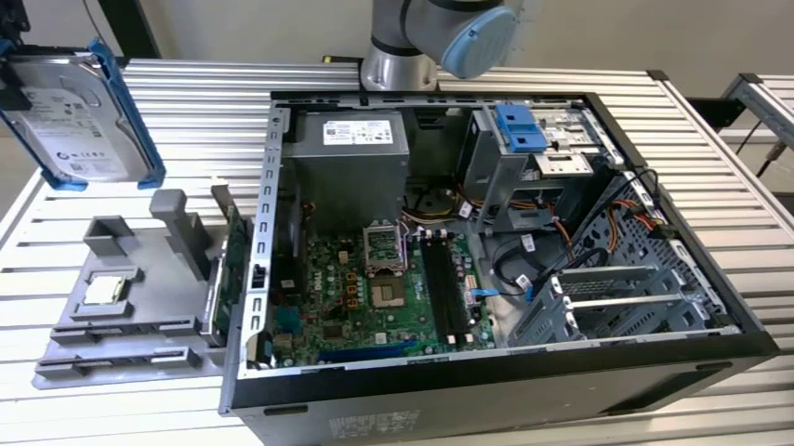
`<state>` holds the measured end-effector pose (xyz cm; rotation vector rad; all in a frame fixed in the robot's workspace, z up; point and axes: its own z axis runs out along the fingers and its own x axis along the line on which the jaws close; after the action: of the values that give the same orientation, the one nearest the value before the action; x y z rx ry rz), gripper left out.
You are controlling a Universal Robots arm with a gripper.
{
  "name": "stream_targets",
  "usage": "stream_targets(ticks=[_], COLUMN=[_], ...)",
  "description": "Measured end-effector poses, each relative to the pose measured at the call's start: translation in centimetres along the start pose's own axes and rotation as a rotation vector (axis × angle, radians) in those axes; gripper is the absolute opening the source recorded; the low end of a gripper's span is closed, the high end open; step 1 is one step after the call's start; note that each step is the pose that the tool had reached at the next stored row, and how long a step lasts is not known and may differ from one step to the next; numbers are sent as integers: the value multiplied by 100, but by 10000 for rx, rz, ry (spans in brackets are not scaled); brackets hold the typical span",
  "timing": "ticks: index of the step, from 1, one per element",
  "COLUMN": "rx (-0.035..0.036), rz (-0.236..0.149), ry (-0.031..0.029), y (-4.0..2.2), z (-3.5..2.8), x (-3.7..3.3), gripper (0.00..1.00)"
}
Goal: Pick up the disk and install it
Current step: 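Pick up the disk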
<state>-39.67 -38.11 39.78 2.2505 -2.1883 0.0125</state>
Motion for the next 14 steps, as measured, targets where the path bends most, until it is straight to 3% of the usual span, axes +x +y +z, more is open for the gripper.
stream_targets(ticks=[14], rx=[0], rz=[0], ry=[0], y=[-1], z=[-156], x=[1], gripper=[0])
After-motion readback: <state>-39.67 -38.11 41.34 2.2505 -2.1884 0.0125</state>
